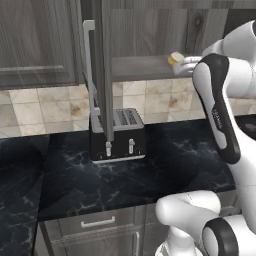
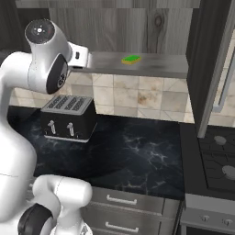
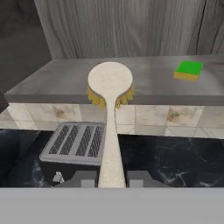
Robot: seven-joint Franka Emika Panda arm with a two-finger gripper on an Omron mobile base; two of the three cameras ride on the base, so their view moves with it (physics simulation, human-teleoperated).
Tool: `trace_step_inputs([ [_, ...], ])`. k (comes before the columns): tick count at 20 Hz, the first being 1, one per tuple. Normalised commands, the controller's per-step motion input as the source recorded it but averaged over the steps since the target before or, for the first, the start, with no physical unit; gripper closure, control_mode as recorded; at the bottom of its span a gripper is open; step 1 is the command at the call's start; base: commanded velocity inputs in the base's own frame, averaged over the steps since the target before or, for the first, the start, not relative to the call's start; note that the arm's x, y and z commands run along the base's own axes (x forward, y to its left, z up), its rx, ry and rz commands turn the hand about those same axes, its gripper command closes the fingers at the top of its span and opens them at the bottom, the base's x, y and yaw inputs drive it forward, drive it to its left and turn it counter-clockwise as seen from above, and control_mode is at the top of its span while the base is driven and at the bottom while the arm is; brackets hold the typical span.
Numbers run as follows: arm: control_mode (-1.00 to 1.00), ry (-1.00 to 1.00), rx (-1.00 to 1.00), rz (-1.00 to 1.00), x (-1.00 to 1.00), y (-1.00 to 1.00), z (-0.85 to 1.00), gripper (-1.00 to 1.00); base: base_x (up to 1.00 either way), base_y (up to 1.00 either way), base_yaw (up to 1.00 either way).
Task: Locate and retrieve the dish brush and sponge from the cabinet. Place them next to the sink.
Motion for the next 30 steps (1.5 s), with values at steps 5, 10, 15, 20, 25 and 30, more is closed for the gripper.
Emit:
trace_step_inputs([
  [5, -1.00, 0.10, 0.00, 0.00, -0.71, -0.21, -0.04, 1.00, 0.00, 0.00, 0.00],
  [10, -1.00, 0.02, 0.00, -0.02, -0.67, -0.03, -0.04, 1.00, 0.00, 0.00, 0.00],
  [15, -1.00, 0.00, 0.00, -0.06, -0.43, 0.04, -0.22, 1.00, 0.00, 0.00, 0.00],
  [20, -1.00, 0.00, 0.00, -0.05, -0.53, -0.01, -0.27, 1.00, 0.00, 0.00, 0.00],
  [25, -1.00, -0.03, 0.00, -0.05, -0.72, -0.08, -0.19, 1.00, 0.00, 0.00, 0.00],
  [30, -1.00, -0.07, 0.00, -0.06, -0.79, -0.06, -0.10, 1.00, 0.00, 0.00, 0.00],
])
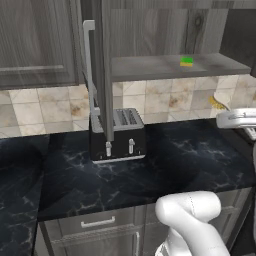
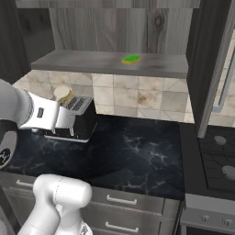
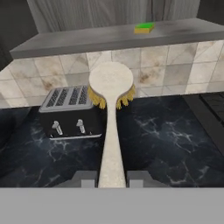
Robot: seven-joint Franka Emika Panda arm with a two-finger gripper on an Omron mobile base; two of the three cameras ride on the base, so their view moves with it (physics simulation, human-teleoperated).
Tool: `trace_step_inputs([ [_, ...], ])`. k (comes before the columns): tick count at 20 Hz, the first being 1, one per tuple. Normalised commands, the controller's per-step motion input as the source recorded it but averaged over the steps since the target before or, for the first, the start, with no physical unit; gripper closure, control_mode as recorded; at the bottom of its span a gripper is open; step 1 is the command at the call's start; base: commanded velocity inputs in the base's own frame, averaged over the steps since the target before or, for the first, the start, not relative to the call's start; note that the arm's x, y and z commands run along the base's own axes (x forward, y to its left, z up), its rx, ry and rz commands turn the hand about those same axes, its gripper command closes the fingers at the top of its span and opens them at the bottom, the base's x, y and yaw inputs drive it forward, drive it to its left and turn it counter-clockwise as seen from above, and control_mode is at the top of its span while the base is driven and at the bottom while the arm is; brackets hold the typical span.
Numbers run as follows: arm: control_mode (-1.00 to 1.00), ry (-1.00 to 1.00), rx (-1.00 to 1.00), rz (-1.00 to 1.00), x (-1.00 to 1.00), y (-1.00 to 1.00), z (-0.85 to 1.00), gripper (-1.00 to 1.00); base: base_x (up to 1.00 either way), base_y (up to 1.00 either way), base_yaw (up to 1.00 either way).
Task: Locate and retrieve the dish brush and sponge from the cabinet. Place them next to the sink.
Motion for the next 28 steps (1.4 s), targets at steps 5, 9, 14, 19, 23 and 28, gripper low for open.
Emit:
trace_step_inputs([
  [5, -1.00, -0.02, 0.00, -0.03, -0.36, -0.01, -0.02, 1.00, 0.00, 0.00, 0.00],
  [9, -1.00, 0.00, 0.00, 0.00, 0.00, 0.00, 0.00, 1.00, 0.00, 0.00, 0.00],
  [14, -1.00, 0.00, 0.00, 0.00, 0.00, 0.00, 0.00, 1.00, 0.00, 0.00, 0.00],
  [19, 1.00, 0.00, 0.00, 0.00, 0.00, 0.00, 0.00, 1.00, 0.00, 0.00, 0.00],
  [23, 1.00, 0.00, 0.00, 0.00, 0.00, 0.00, 0.00, 1.00, -0.23, -0.01, 0.00],
  [28, 1.00, 0.00, 0.00, 0.00, 0.00, 0.00, 0.00, 1.00, -0.43, -0.01, -0.08],
])
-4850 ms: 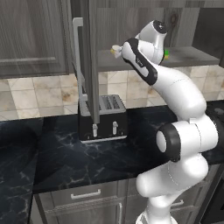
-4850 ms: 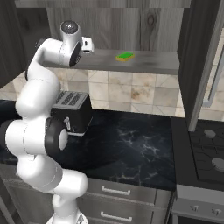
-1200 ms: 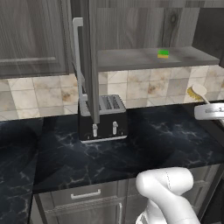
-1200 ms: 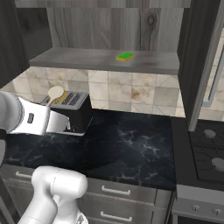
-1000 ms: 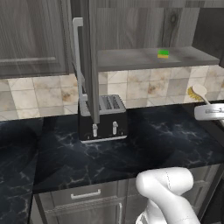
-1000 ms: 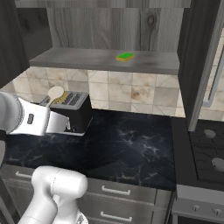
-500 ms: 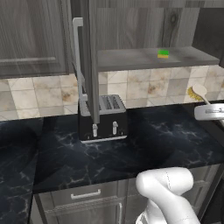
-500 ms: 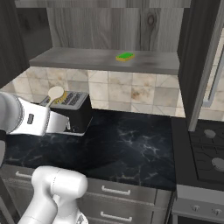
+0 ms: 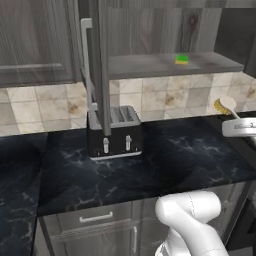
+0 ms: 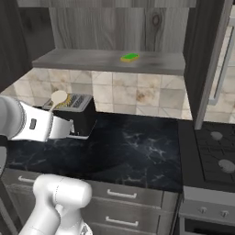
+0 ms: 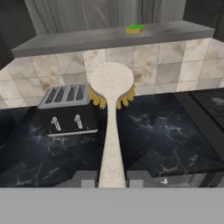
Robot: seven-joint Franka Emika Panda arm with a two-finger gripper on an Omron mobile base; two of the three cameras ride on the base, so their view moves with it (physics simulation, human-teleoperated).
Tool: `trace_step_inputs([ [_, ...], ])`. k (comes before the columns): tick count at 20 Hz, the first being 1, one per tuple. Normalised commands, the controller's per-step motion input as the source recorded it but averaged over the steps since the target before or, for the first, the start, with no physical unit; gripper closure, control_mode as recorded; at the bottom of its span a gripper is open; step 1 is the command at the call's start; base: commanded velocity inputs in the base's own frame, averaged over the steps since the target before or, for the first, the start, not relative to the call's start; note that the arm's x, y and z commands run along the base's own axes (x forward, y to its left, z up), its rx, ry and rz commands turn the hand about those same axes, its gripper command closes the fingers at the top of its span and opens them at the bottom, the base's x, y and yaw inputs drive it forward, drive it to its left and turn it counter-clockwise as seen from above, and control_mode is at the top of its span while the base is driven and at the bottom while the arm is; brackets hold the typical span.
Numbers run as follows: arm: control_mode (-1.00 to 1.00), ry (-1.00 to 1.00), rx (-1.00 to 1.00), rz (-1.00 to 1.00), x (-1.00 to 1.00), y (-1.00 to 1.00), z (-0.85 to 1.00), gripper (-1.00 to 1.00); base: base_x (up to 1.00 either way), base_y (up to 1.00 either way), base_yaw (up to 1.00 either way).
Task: Locate and retrieve the dish brush and sponge from the cabinet. Place them next to the sink.
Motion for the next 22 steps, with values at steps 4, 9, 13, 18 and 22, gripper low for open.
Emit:
trace_step_inputs([
  [4, 1.00, 0.00, 0.00, 0.00, 0.00, 0.00, 0.00, 1.00, -0.47, -0.01, -0.12],
  [9, 1.00, 0.00, 0.00, 0.00, 0.00, 0.00, 0.00, 1.00, -0.11, 0.00, -0.26],
  [13, 1.00, 0.00, 0.00, 0.00, 0.00, 0.00, 0.00, 1.00, 0.00, 0.00, -0.45],
  [18, 1.00, 0.00, 0.00, 0.00, 0.00, 0.00, 0.00, 1.00, 0.00, 0.00, -0.46],
  [22, 1.00, 0.00, 0.00, 0.00, 0.00, 0.00, 0.00, 1.00, 0.00, 0.00, -0.45],
])
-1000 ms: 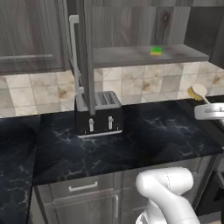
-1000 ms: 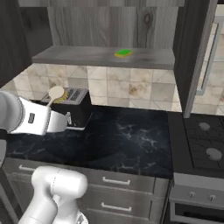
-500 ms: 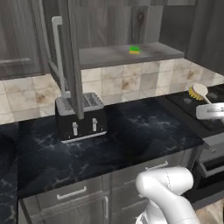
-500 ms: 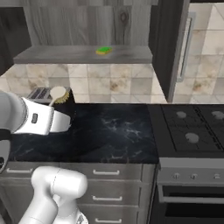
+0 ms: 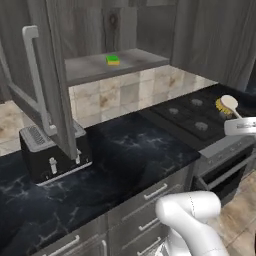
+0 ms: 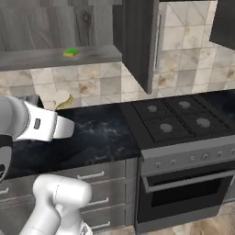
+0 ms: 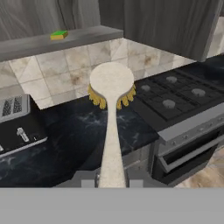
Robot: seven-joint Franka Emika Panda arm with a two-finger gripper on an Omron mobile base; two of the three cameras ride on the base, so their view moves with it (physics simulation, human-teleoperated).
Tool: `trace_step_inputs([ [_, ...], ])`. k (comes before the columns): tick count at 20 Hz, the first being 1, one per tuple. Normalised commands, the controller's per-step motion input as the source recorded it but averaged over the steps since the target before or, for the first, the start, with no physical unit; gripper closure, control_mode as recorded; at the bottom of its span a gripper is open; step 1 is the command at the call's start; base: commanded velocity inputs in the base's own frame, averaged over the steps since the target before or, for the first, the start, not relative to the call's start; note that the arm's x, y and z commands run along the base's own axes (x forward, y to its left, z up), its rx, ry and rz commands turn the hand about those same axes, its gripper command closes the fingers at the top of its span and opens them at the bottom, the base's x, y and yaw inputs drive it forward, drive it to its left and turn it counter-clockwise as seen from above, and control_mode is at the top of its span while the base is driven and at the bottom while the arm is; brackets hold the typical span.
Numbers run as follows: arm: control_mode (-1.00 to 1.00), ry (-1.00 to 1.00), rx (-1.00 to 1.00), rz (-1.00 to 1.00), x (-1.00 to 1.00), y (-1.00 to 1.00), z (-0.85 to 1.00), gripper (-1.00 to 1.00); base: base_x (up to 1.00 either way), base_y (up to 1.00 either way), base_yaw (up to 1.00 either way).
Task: Locate and retrieve the dish brush and sponge from the cabinet. Place them next to the sink.
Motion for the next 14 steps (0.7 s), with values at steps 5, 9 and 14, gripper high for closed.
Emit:
trace_step_inputs([
  [5, 1.00, 0.00, 0.00, 0.00, 0.00, 0.00, 0.00, 1.00, 0.00, 0.00, -0.47],
  [9, 1.00, 0.00, 0.00, 0.00, 0.00, 0.00, 0.00, 1.00, 0.00, 0.00, -0.46],
  [14, 1.00, 0.00, 0.00, 0.00, 0.00, 0.00, 0.00, 1.00, 0.01, -0.08, -0.44],
])
